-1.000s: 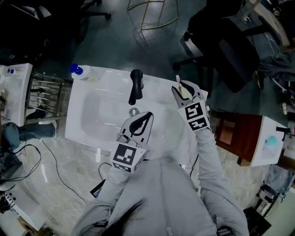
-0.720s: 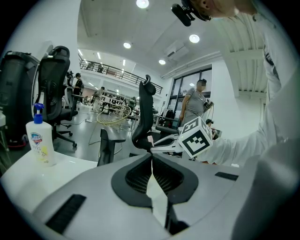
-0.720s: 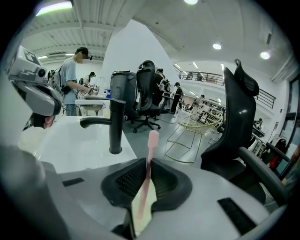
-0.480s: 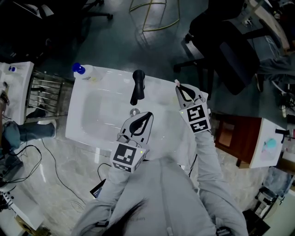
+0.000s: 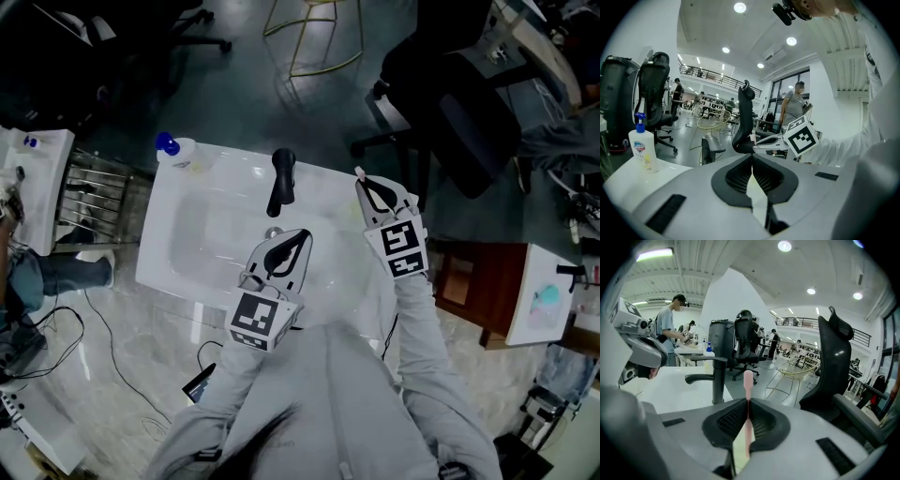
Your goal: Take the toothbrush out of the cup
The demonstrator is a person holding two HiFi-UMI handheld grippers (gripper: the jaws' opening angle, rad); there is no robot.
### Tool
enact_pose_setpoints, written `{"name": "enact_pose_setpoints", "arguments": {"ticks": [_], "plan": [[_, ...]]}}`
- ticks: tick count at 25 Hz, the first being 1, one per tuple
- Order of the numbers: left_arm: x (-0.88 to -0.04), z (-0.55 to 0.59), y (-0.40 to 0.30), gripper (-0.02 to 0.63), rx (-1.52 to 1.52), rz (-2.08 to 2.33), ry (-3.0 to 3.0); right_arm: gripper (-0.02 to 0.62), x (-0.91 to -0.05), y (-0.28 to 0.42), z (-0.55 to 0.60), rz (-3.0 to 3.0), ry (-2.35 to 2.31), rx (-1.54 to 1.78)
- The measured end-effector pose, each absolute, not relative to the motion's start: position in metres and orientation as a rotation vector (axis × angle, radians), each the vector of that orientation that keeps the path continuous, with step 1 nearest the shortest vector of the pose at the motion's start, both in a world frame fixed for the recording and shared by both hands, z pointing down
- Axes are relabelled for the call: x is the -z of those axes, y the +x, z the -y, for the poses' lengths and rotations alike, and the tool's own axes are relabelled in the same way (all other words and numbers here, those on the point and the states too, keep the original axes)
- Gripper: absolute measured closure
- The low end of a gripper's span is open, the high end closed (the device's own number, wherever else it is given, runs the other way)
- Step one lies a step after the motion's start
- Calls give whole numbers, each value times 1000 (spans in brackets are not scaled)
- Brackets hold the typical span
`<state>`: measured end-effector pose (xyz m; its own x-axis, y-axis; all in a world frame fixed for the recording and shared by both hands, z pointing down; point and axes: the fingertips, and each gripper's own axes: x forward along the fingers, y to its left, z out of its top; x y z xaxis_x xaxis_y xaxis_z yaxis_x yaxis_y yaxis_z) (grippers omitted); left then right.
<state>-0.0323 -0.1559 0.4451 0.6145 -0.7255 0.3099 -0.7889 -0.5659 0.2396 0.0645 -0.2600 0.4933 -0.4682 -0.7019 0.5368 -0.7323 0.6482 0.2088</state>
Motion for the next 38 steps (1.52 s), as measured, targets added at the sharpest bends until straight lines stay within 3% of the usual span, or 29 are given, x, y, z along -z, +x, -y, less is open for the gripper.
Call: {"name": "enact_pose_setpoints", "arguments": {"ticks": [18,38], "plan": [[-394,142,-30,578,-194,1232,2628,565,-399,77,207,2368,1319,68],[-372,132,-7,578,-200,1211,2714,564,-375,169,114,2387,1673,-39]]}}
